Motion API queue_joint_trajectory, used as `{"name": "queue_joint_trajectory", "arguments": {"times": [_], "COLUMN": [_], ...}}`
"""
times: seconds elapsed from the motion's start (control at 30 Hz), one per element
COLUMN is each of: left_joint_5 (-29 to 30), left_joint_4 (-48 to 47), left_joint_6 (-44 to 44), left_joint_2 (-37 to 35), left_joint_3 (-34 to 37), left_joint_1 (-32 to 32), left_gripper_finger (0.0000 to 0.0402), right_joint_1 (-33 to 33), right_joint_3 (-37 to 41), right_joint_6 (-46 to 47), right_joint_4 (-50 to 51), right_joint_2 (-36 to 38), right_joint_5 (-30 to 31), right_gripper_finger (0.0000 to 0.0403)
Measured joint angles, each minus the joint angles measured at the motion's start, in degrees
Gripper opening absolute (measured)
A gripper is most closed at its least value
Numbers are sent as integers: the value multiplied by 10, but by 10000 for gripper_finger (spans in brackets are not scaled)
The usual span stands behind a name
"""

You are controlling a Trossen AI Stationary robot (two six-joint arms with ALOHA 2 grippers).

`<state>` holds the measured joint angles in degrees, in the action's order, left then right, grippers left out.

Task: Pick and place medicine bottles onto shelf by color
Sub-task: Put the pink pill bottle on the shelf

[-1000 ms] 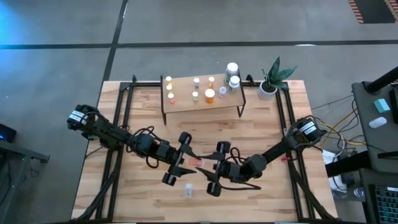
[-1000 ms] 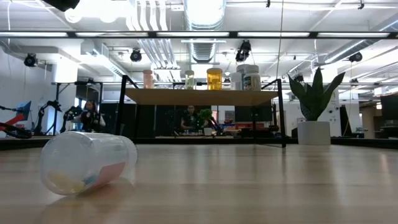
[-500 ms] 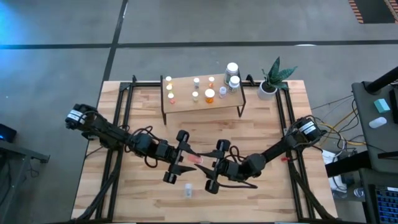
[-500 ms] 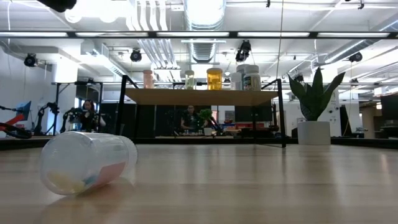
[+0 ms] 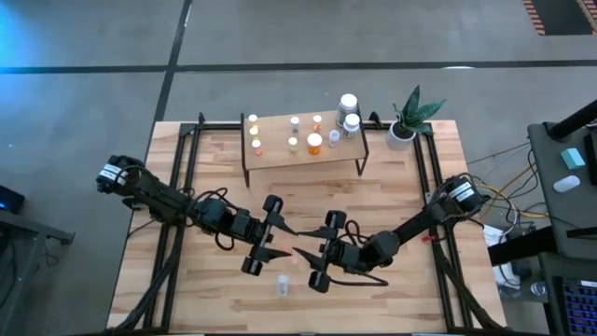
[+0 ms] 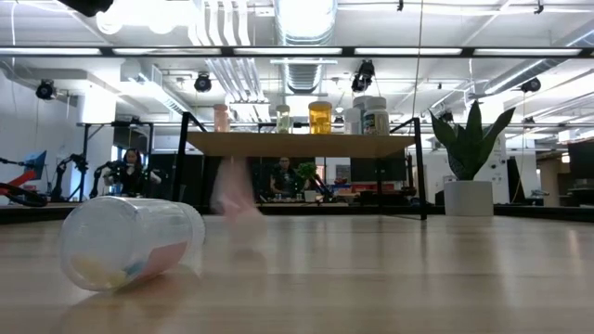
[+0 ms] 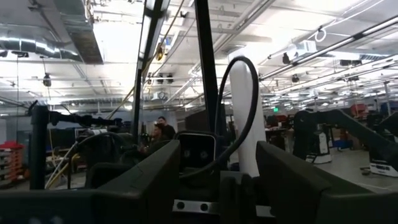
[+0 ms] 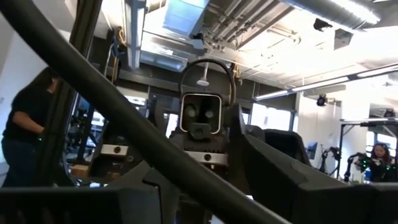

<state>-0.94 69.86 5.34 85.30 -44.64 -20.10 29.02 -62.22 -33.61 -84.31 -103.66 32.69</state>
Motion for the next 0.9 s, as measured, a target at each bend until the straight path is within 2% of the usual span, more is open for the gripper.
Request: {"name": "queue_joint_trajectory", "arguments": {"times": [0.2,0.27,0.47,0.6,0.73,0.9], "left_joint_5": [-1,0,19,46,93,150], "left_joint_4": [-49,-101,-336,-402,-404,-368], "left_joint_6": [0,-1,-5,-5,0,0], "left_joint_2": [-9,-29,-125,-191,-257,-317], "left_joint_3": [1,2,3,21,63,140], "left_joint_1": [0,-1,-11,-40,-70,-91], "left_gripper_finger": [195,195,195,195,195,195], "right_joint_1": [5,13,61,91,101,89], "right_joint_3": [0,0,0,0,0,-2], "right_joint_6": [-19,-40,-140,-174,-141,9], "right_joint_4": [9,16,17,25,97,275], "right_joint_2": [0,2,16,32,45,64], "right_joint_5": [40,69,148,204,264,352], "right_gripper_finger": [154,154,151,154,155,154]}}
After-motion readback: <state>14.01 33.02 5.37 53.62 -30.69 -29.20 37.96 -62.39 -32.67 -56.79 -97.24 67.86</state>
